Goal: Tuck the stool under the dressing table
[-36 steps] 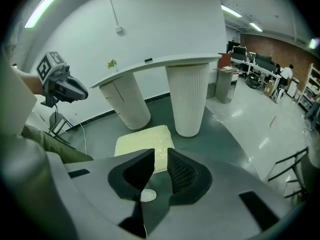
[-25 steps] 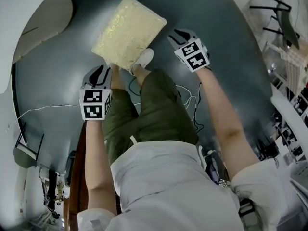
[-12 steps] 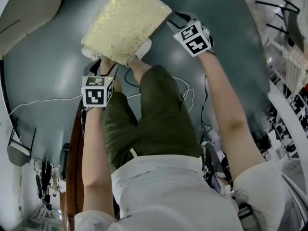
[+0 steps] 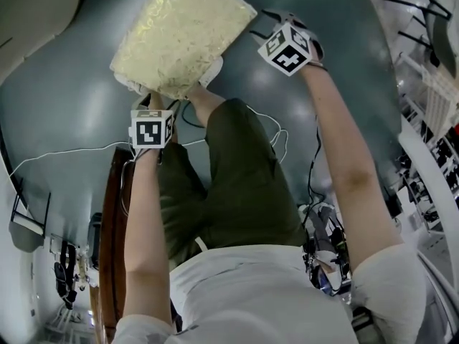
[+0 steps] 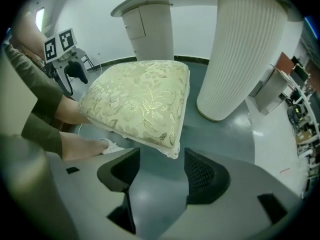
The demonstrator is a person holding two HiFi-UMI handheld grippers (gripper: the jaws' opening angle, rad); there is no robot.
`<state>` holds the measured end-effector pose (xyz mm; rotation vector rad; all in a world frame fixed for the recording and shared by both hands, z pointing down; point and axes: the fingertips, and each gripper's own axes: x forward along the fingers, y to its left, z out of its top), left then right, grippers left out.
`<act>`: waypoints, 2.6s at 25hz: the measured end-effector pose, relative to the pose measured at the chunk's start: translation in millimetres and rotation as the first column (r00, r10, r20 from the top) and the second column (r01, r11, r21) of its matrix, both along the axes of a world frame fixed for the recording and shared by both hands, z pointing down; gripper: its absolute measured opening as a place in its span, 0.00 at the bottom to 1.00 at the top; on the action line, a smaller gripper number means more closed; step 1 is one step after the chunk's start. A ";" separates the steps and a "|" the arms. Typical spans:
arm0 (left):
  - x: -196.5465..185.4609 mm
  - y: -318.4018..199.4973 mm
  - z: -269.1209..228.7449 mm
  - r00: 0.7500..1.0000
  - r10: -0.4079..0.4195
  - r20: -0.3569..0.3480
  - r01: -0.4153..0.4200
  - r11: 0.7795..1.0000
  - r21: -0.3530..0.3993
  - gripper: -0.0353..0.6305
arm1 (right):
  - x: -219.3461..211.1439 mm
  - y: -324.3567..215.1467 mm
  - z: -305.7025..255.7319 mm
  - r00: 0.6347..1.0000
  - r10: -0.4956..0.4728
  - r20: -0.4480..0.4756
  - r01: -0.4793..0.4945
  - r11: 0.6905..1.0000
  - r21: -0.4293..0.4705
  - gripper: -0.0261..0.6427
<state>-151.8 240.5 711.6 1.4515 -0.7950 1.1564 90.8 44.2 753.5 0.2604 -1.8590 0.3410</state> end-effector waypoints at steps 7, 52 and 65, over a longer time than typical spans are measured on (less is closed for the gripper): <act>5.4 20.5 29.4 1.000 0.015 -0.008 -0.015 0.997 -0.081 0.59 | -13.7 -2.1 16.1 0.996 -0.086 0.006 0.086 0.995 -0.040 0.51; -37.7 -18.7 48.0 0.904 0.403 0.143 -0.411 0.911 0.031 0.53 | -6.5 53.2 25.1 0.980 0.196 0.032 -0.195 0.980 -0.026 0.46; -119.5 -86.3 37.2 0.715 0.674 0.184 -0.692 0.720 0.050 0.53 | -59.3 95.7 13.5 0.878 0.478 0.004 -0.477 0.878 -0.048 0.44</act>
